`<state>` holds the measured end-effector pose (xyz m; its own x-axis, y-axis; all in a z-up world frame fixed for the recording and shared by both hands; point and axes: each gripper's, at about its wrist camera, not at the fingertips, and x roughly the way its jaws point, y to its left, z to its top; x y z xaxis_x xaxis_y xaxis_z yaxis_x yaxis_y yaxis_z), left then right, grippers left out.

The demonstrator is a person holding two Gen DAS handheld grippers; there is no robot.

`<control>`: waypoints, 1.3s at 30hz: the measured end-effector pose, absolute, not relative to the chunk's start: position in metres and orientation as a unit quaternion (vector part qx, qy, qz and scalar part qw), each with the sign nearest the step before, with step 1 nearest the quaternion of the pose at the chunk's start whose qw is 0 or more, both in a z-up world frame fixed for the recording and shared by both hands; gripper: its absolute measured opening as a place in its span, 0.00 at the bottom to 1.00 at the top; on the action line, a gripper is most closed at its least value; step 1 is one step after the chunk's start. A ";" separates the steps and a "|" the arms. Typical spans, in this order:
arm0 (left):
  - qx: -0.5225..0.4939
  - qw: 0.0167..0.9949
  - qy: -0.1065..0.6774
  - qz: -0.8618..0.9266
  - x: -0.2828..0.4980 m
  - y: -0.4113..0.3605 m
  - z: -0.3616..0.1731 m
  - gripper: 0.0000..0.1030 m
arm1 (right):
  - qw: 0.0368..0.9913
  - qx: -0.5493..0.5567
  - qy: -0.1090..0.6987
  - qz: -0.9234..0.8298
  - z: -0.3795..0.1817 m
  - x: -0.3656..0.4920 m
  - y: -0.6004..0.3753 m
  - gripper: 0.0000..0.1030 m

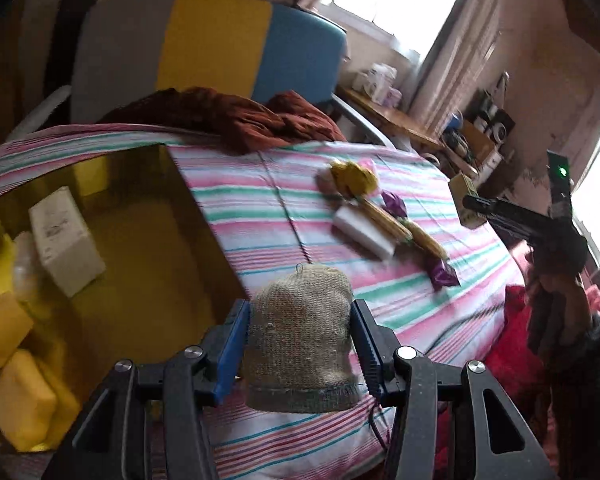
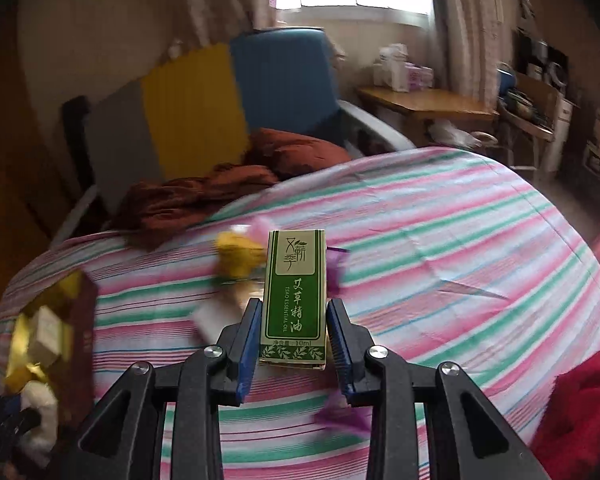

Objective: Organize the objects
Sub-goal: 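Lower the pouch and green box into the gold tray and open both tools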

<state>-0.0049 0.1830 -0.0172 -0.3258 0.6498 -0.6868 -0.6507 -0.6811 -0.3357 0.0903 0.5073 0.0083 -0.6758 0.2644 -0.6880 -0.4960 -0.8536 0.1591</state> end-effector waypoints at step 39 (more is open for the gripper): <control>-0.393 0.136 -0.060 0.908 -0.185 0.005 0.009 0.78 | -0.210 -0.478 0.091 0.848 -0.057 -0.041 0.169 0.58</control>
<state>-0.1845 0.0048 0.0089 -0.6543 0.2933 -0.6971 -0.1996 -0.9560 -0.2149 -0.0413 0.1689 -0.0571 -0.4549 -0.4435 -0.7722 0.2697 -0.8951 0.3552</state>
